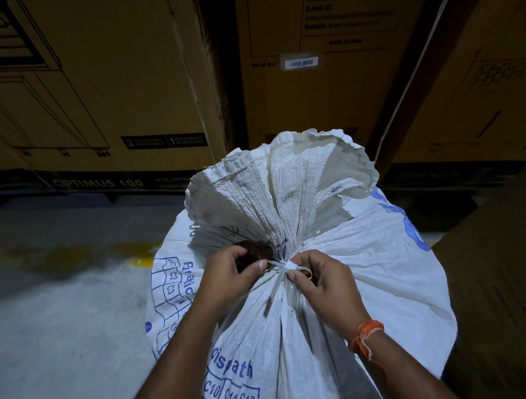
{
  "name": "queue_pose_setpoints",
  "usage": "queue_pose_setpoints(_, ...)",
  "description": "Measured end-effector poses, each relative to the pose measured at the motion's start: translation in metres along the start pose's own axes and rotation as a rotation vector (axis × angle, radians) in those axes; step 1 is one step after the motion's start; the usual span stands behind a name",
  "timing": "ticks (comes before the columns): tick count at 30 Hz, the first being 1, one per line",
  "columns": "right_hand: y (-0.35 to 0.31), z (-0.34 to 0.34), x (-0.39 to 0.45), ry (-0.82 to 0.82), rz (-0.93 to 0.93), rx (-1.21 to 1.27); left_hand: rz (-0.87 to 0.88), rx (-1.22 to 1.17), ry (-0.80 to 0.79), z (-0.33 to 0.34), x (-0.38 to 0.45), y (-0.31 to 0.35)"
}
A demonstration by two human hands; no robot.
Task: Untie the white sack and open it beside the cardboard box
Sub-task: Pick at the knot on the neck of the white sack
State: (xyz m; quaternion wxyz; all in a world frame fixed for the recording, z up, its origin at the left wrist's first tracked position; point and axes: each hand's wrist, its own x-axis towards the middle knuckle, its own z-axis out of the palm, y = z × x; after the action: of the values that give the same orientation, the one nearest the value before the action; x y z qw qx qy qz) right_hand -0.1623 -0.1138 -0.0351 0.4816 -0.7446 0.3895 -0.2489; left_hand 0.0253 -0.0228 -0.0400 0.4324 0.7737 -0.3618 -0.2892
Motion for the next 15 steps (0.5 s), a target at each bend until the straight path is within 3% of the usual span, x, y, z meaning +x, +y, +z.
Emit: queue_pose_setpoints(15,-0.0027,-0.0002,-0.0011,-0.001,0.007,0.007,0.014,-0.015,-0.02,0.0,-0.0025,0.0031)
